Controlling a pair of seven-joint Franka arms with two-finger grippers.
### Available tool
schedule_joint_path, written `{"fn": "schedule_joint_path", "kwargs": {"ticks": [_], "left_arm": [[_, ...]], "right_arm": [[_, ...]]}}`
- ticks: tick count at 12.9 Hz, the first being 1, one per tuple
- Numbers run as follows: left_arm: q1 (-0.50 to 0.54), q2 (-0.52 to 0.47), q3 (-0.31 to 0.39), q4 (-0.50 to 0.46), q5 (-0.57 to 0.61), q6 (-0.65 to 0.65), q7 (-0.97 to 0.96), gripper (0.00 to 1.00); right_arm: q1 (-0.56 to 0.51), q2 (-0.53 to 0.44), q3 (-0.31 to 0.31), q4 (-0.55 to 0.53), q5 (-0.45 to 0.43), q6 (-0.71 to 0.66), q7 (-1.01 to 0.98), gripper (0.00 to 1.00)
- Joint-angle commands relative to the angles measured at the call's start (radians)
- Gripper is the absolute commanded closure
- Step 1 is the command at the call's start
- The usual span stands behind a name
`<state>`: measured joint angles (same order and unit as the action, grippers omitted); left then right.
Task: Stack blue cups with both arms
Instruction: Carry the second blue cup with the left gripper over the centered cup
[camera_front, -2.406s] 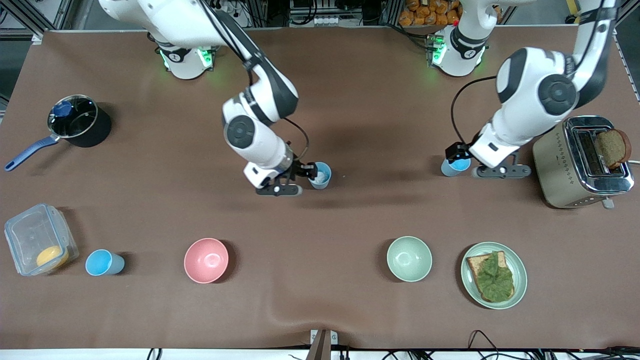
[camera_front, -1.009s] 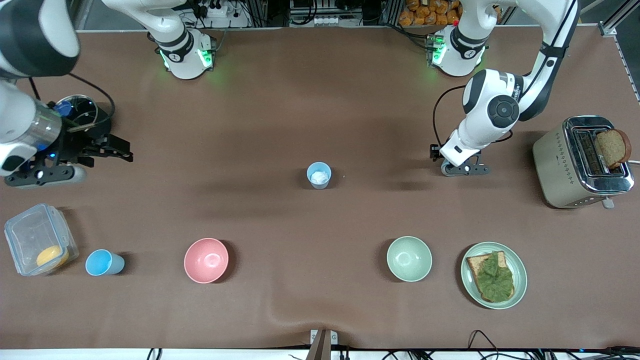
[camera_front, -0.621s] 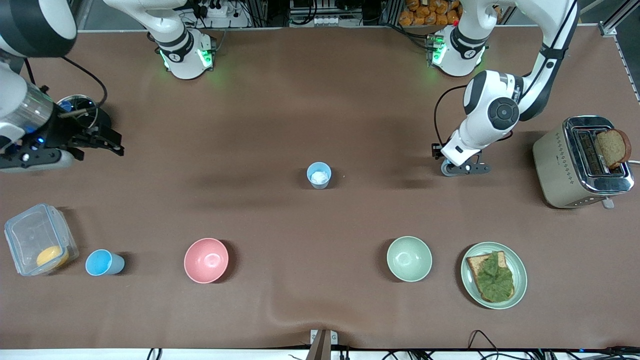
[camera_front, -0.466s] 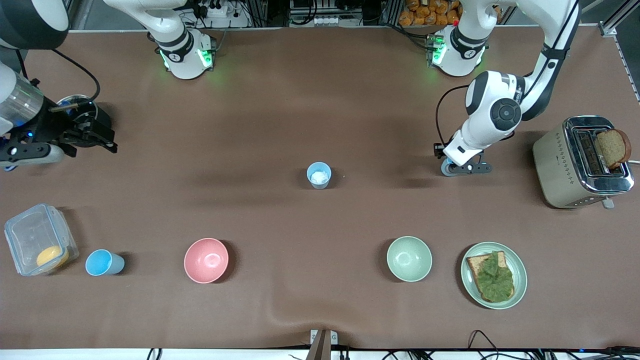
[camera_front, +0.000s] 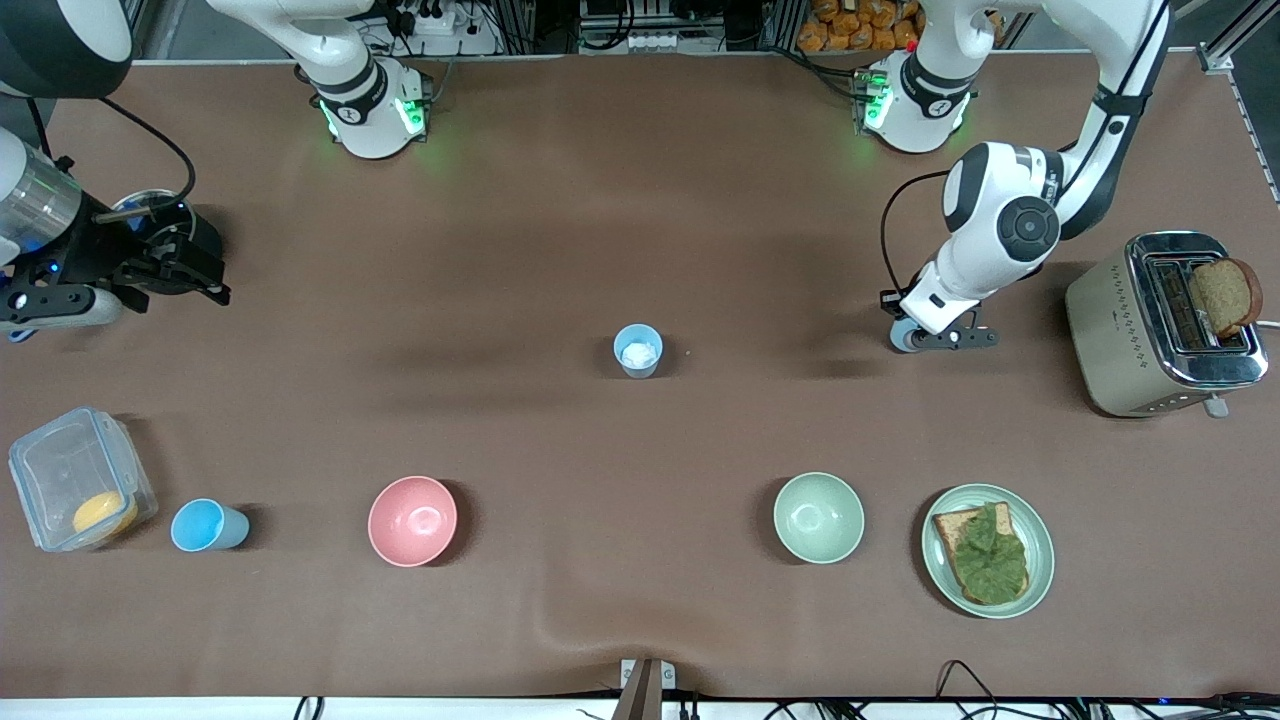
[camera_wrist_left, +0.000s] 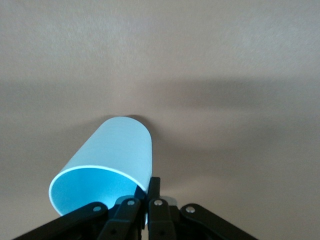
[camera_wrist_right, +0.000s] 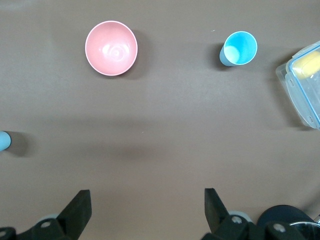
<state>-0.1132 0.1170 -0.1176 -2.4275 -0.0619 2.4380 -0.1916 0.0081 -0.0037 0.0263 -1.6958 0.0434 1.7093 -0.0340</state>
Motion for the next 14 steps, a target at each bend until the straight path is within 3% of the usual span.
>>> {"fn": "schedule_joint_path", "kwargs": {"ticks": [1, 4, 6, 8, 11, 14], "left_arm": [[-0.009, -0.059, -0.011, 0.074, -0.025, -0.100, 0.011, 1.00], [-0.068, -0.050, -0.056, 0.256, -0.212, -0.210, 0.001, 1.00], [-0.124, -0.014, -0.062, 0.364, -0.266, -0.243, -0.031, 1.00], [-0.202, 0.044, -0.062, 0.497, -0.283, -0.293, -0.154, 1.00], [-0.321, 0.130, -0.053, 0.620, -0.279, -0.304, -0.300, 1.00], [-0.488, 0.254, 0.036, 0.799, -0.273, -0.382, -0.475, 1.00]], "right_arm": [[-0.022, -0.013, 0.015, -0.010, -0.013, -0.008, -0.006, 0.00], [-0.020, -0.013, 0.014, 0.002, -0.014, -0.057, -0.006, 0.00], [-0.017, -0.012, 0.015, 0.013, -0.016, -0.057, -0.001, 0.00], [-0.016, -0.007, 0.017, 0.016, -0.016, -0.059, -0.001, 0.00], [-0.020, -0.009, 0.015, 0.016, -0.014, -0.068, -0.006, 0.00], [-0.022, -0.007, 0.015, 0.016, -0.014, -0.073, -0.006, 0.00]]}}
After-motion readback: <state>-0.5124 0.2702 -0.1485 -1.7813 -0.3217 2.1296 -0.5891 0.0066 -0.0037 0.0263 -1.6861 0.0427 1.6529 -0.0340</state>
